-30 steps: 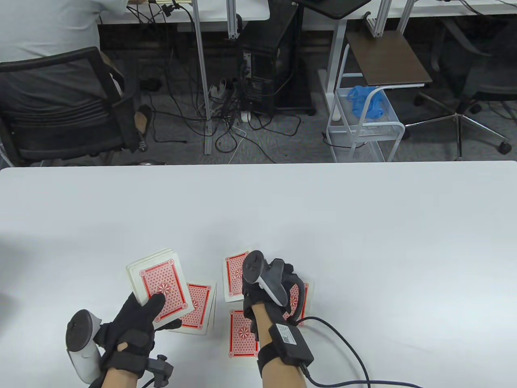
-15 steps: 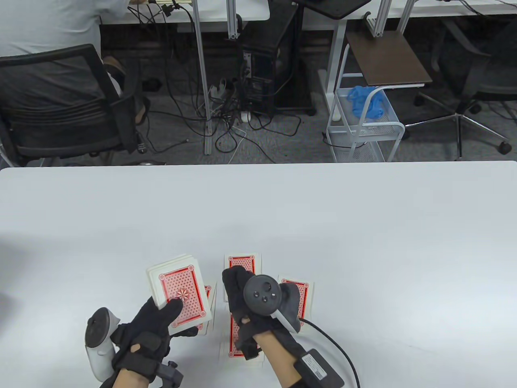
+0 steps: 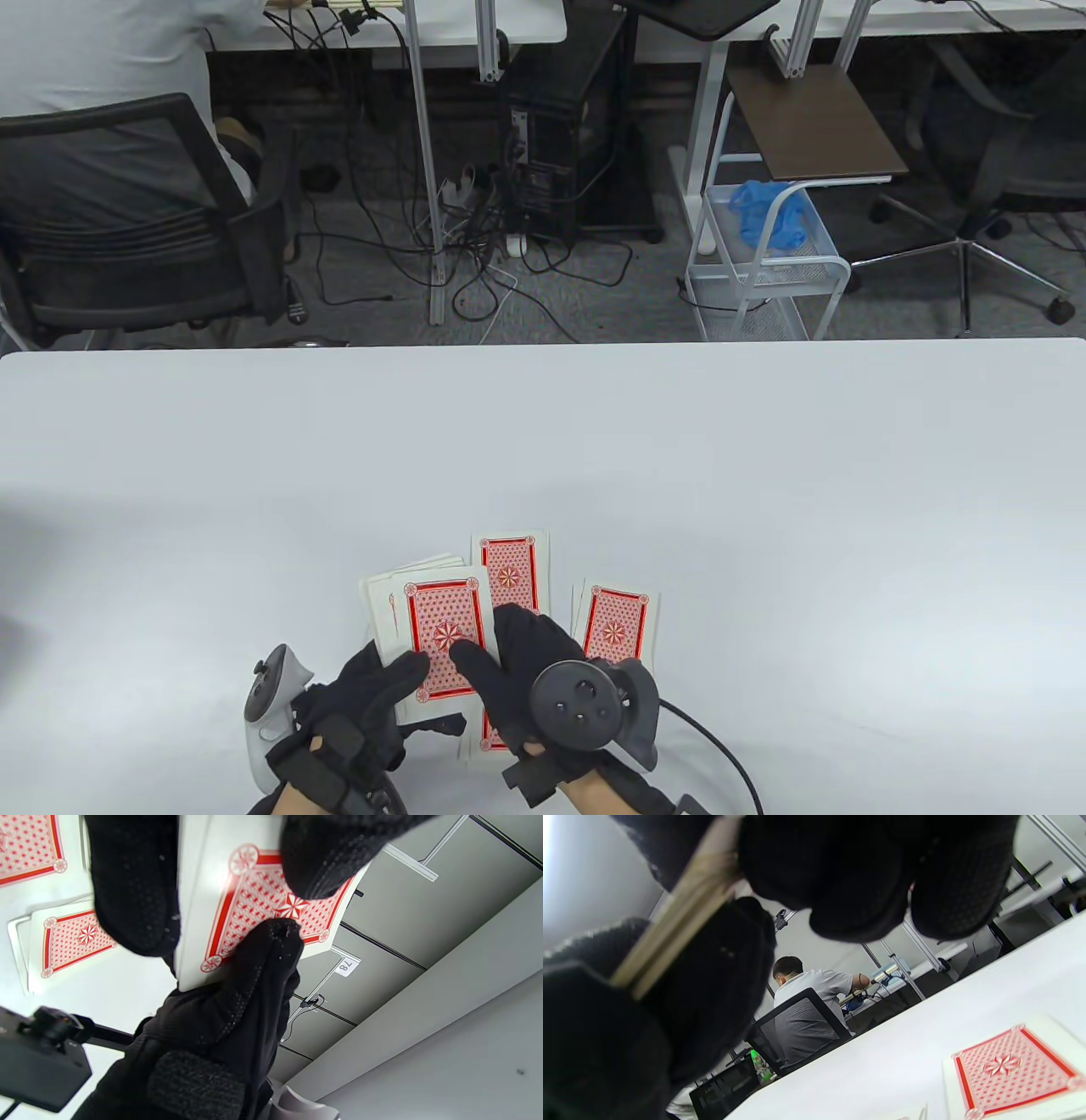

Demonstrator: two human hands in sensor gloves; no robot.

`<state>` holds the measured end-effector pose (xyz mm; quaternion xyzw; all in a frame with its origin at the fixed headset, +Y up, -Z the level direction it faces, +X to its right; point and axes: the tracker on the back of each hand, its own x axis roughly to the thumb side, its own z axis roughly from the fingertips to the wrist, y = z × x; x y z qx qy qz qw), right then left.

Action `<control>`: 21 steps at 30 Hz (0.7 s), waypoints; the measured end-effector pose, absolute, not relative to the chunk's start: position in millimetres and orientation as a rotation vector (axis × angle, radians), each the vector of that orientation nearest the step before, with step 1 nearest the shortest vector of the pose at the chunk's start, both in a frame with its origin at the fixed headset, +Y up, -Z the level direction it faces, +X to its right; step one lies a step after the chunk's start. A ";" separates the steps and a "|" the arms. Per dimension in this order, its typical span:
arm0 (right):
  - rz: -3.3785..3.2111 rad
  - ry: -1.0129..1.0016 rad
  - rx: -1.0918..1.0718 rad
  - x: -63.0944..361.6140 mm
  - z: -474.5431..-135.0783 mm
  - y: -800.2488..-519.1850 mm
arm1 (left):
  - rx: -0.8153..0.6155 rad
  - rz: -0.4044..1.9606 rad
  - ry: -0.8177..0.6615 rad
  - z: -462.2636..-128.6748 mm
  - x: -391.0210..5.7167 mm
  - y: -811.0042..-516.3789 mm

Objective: Four-player card dealing with fan arrangement

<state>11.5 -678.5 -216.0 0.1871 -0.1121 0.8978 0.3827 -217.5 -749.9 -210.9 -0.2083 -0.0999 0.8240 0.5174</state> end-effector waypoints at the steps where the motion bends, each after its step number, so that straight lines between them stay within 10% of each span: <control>1: 2.231 -0.219 0.469 16.5 -221.1 -682.1 | -0.503 1.966 -0.245 -211.9 -217.5 -751.2; 5: 1.927 0.095 0.472 36.7 -239.3 -696.0 | -0.470 1.945 -0.190 -213.6 -224.0 -752.1; 21: 2.762 0.181 -0.112 119.8 -269.3 -753.8 | -0.312 1.864 -0.047 -214.1 -251.1 -751.7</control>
